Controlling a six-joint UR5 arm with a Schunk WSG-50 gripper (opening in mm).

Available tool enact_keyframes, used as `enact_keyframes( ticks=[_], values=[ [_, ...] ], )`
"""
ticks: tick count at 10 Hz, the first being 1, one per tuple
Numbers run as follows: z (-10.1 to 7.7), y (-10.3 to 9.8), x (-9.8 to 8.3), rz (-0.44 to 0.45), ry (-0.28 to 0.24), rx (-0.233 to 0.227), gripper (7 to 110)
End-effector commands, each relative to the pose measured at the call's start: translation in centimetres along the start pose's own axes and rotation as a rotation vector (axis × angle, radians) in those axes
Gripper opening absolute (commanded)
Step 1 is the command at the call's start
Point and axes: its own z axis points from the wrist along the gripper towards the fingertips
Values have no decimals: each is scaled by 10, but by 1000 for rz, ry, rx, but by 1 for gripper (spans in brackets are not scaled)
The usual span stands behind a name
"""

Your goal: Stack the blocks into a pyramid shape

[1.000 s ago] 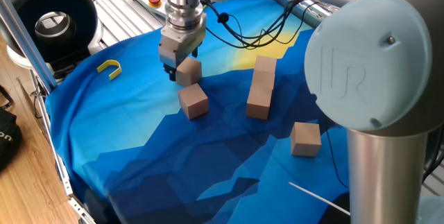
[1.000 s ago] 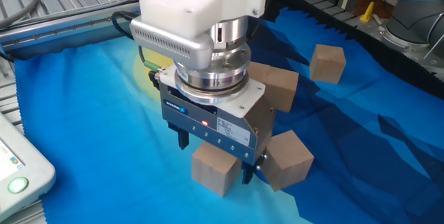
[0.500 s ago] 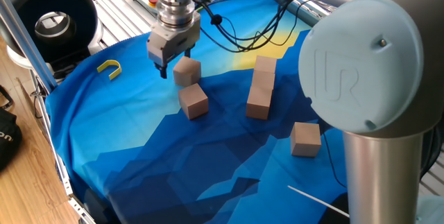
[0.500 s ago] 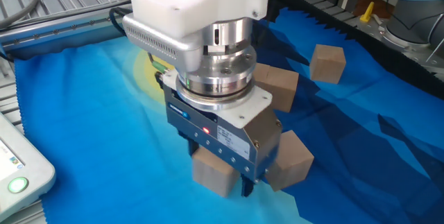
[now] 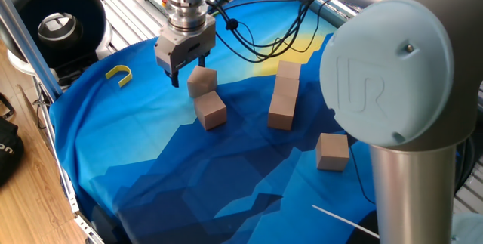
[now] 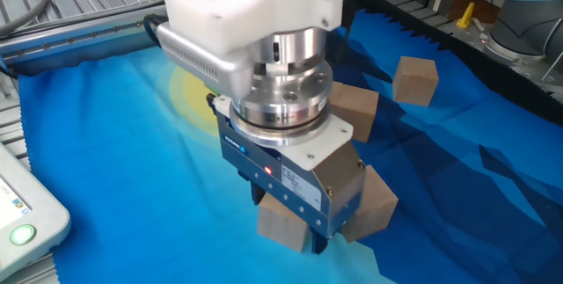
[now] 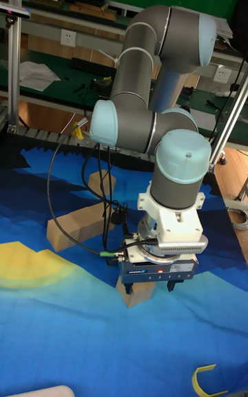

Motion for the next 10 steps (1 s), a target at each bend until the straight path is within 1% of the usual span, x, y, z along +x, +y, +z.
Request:
enact_keyframes(
  ticks=[1, 4, 5, 6, 7, 8, 9, 10],
  values=[
    [4, 3, -4, 18, -10, 10, 88],
    [4, 3, -6, 16, -18, 9, 88],
    [4, 3, -6, 16, -20, 9, 66],
    [4, 3, -5, 15, -18, 10, 66],
    [3, -6, 3, -36, 9, 37, 66],
    [2, -8, 10, -96, 30, 41, 66],
    [-3, -4, 12, -135, 36, 24, 66],
    [-6, -7, 13, -201, 39, 24, 66]
  ],
)
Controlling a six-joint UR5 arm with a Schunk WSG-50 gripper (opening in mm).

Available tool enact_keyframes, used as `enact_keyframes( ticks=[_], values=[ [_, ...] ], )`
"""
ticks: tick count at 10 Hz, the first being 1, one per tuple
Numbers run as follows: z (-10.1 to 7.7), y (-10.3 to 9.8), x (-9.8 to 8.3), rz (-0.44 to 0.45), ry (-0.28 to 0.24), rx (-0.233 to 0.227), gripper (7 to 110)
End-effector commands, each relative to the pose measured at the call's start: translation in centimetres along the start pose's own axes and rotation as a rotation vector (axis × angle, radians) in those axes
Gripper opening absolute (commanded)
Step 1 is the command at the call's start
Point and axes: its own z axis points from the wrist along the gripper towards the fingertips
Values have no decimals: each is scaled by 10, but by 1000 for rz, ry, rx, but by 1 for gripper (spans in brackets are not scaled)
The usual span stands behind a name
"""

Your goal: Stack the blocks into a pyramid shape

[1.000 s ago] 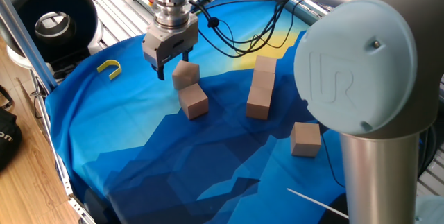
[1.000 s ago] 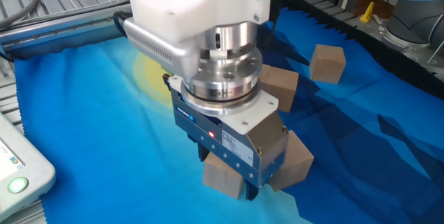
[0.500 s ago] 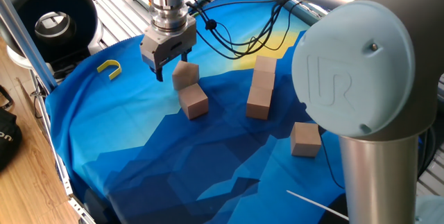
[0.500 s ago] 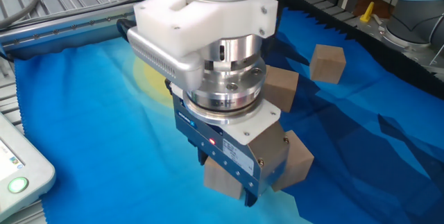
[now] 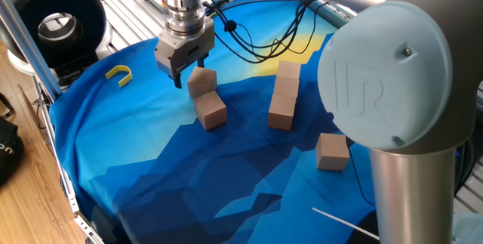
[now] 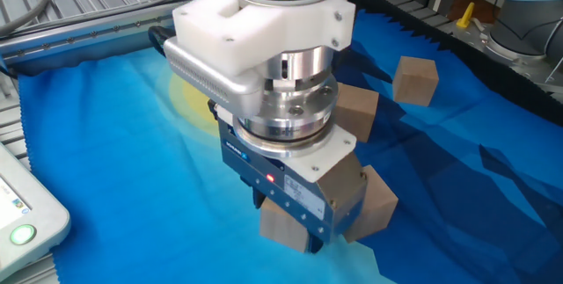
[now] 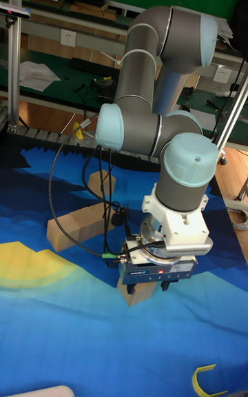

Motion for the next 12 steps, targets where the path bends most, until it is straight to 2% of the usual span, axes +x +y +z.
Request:
enact_keyframes(
  ticks=[1, 6, 12],
  values=[
    [-5, -3, 8, -145, 22, -3, 66],
    [12, -10, 9, -202, 3, 2, 66],
    [14, -10, 18, -175, 19, 11, 66]
  ],
)
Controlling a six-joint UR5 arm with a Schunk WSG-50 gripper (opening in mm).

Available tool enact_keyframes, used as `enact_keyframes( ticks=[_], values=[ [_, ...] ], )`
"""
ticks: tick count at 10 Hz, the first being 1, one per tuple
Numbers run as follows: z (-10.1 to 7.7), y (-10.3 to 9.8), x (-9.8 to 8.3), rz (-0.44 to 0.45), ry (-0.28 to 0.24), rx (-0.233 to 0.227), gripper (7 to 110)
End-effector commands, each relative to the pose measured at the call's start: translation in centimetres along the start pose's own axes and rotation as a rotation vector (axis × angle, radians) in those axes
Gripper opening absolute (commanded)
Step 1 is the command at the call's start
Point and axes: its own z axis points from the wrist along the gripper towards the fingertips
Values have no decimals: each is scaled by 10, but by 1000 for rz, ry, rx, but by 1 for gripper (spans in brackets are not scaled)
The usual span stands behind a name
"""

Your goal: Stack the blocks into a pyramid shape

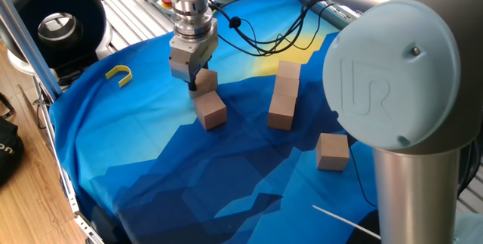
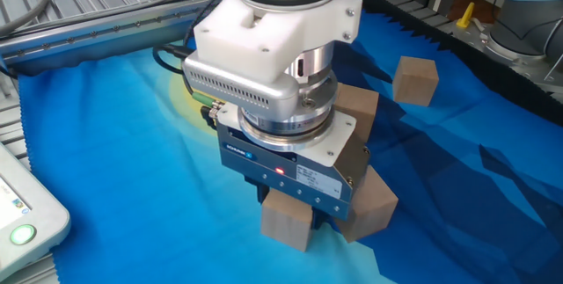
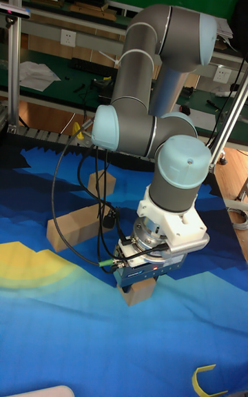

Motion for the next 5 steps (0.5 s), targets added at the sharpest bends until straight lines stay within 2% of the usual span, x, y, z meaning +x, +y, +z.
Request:
enact_keyframes(
  ticks=[1, 3, 4, 5],
  values=[
    [1, 2, 3, 15, 0, -8, 66],
    [1, 3, 0, 20, -11, -13, 66],
    [2, 3, 0, 25, -12, -15, 44],
    [3, 3, 1, 26, -12, -15, 44]
  ],
)
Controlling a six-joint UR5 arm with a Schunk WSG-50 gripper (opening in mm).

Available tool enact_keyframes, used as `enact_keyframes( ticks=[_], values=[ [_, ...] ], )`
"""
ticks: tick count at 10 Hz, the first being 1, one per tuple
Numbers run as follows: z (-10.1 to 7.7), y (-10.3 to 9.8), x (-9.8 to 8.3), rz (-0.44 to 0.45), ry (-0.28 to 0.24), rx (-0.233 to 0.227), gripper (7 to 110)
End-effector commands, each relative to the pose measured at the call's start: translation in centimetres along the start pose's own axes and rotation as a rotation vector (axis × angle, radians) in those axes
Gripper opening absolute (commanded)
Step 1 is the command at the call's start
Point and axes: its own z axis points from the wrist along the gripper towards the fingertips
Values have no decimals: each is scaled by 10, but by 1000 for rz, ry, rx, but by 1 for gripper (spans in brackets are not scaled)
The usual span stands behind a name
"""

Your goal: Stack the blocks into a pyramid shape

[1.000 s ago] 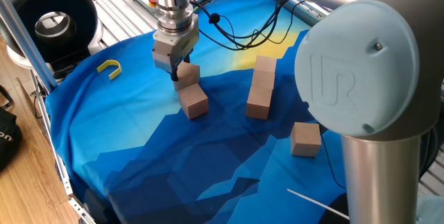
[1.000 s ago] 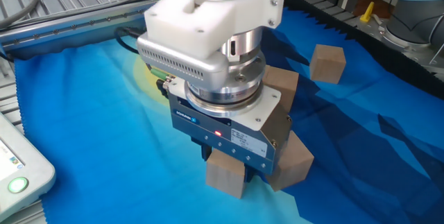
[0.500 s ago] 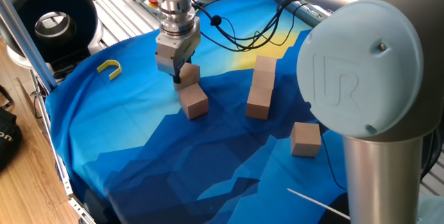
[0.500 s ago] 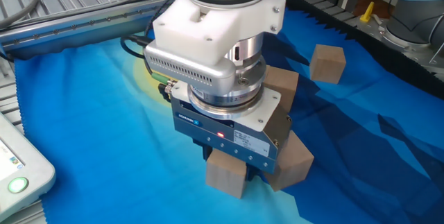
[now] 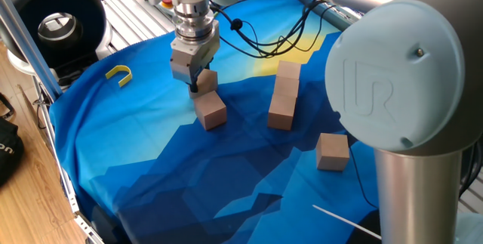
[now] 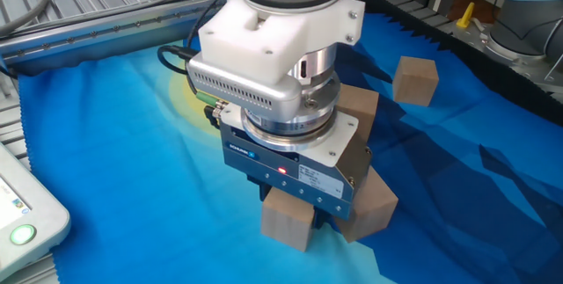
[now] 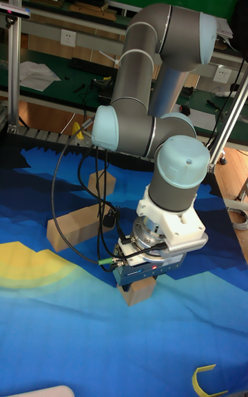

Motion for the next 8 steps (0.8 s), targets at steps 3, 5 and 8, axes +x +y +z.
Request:
enact_keyframes(
  ticks=[3, 5, 8],
  values=[
    [1, 0, 3, 21, -7, -16, 44],
    [-2, 0, 1, 36, -8, -23, 44],
    [-1, 3, -1, 77, -9, -26, 22]
  ],
)
